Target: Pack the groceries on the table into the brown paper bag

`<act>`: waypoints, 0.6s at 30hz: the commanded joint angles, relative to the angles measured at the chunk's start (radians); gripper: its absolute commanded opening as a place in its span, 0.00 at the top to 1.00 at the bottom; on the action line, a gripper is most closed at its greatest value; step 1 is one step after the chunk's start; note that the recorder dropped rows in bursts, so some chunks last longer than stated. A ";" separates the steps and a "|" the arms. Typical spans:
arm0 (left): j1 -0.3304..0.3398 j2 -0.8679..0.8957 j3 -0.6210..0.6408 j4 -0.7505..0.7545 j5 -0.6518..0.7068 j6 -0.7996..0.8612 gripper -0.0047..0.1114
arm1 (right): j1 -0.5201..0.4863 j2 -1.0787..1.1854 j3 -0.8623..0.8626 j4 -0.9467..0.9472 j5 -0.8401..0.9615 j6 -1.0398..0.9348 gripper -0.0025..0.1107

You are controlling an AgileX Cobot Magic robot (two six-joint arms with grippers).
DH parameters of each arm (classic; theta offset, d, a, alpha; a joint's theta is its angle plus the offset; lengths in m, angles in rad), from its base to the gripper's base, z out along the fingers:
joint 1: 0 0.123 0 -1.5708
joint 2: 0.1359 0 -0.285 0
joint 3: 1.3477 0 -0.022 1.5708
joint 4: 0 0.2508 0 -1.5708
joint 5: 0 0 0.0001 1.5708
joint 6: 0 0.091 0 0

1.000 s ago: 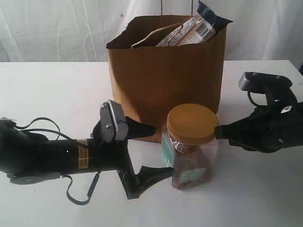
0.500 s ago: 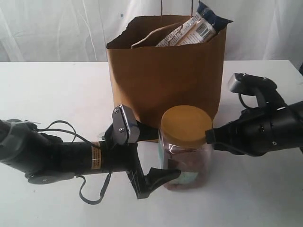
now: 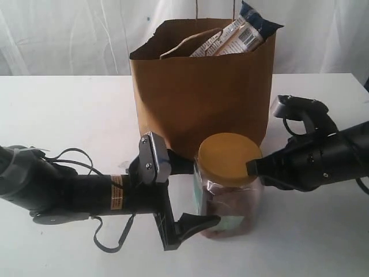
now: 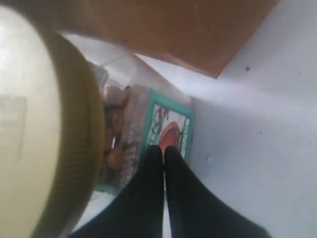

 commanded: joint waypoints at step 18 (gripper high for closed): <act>-0.036 0.016 -0.080 0.129 0.058 0.002 0.06 | -0.005 0.001 -0.005 0.037 -0.001 -0.068 0.98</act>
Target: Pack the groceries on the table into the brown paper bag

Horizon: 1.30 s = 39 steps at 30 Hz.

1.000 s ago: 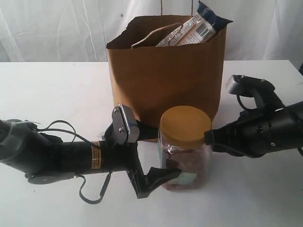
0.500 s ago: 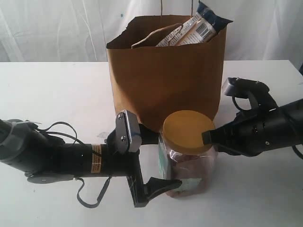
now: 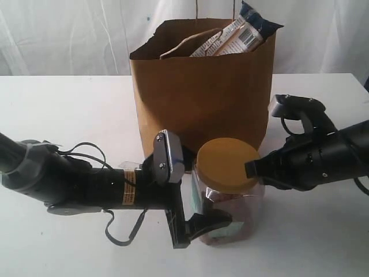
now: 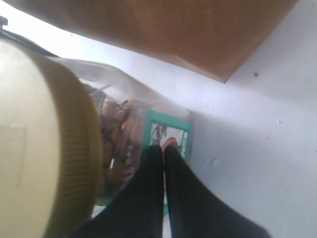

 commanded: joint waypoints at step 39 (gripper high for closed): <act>-0.009 -0.003 -0.001 -0.022 0.097 -0.133 0.96 | -0.003 -0.759 0.050 -0.736 0.007 0.521 0.98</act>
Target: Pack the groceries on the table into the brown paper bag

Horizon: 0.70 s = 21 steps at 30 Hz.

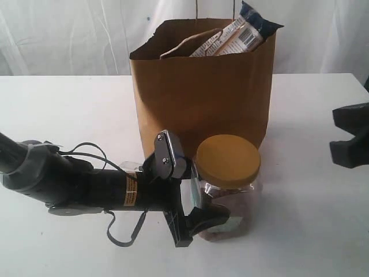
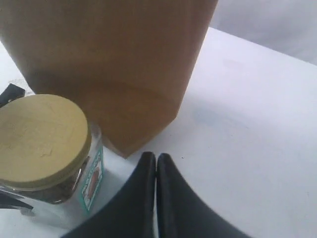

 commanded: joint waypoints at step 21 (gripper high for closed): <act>-0.003 -0.332 0.000 0.359 -0.113 -0.265 0.96 | -0.003 -0.654 0.656 -0.058 -0.602 0.063 0.98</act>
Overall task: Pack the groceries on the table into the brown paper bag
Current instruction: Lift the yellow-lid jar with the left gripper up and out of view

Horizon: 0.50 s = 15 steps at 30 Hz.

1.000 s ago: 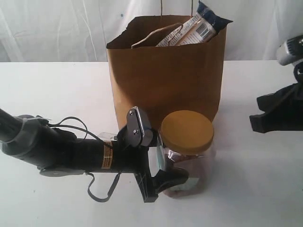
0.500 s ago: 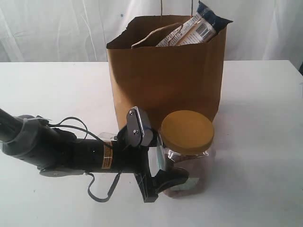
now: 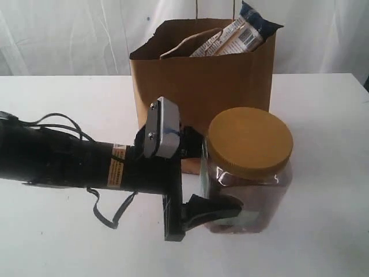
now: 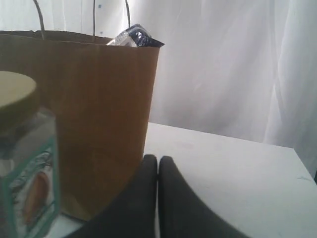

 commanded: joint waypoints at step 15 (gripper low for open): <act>-0.001 -0.479 0.000 0.071 -0.044 -0.146 0.96 | -0.003 -0.004 0.061 0.000 -0.040 0.054 0.98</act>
